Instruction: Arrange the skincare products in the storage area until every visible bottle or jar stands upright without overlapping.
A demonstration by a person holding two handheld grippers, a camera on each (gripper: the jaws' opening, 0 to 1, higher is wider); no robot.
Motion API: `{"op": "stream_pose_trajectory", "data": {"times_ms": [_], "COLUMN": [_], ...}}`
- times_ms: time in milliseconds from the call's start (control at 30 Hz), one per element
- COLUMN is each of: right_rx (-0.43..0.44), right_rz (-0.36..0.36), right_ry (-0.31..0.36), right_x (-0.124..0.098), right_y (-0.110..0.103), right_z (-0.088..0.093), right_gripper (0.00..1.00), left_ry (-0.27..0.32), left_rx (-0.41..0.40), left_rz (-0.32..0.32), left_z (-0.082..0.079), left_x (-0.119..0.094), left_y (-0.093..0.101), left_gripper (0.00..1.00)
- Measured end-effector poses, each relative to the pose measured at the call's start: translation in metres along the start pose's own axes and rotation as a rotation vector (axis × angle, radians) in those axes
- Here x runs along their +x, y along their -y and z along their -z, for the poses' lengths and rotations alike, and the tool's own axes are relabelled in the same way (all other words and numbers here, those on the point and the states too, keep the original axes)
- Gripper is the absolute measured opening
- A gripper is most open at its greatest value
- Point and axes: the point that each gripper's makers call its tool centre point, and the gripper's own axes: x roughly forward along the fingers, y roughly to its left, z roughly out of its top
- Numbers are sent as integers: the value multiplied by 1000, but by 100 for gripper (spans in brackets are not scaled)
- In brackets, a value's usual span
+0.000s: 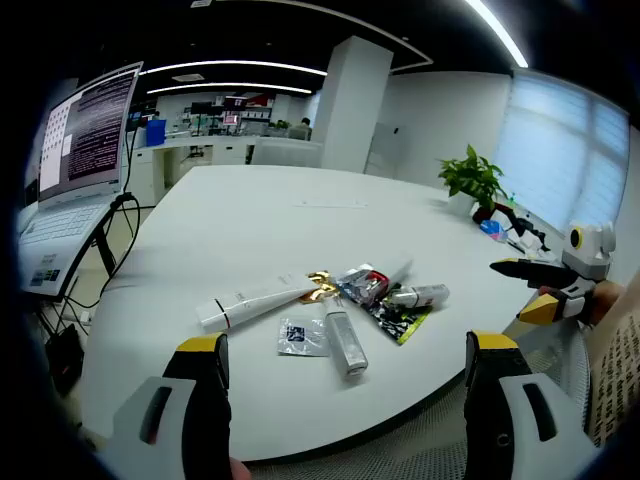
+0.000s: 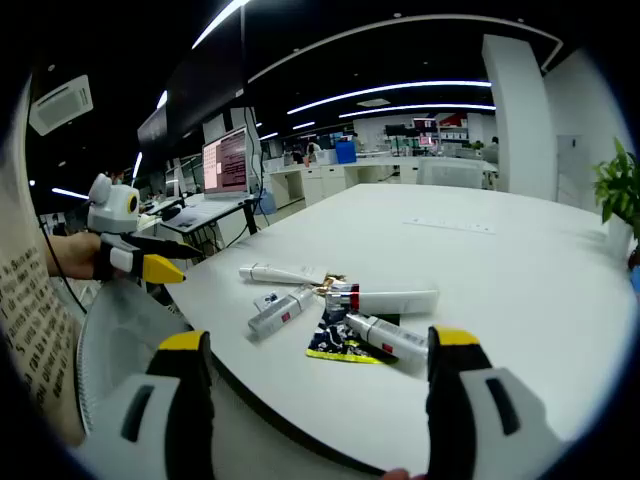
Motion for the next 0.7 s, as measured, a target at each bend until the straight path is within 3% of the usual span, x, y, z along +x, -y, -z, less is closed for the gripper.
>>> {"op": "stream_pose_trajectory", "data": {"times_ms": [700], "right_rx": [-9], "right_rz": [15], "right_ry": [1], "right_x": [-1], "right_y": [1], "right_z": [0], "right_gripper": [90], "left_ry": [-10], "left_rx": [14], "left_rz": [5], "left_z": [2], "left_x": [0], "left_y": [1], "left_gripper": [97]}}
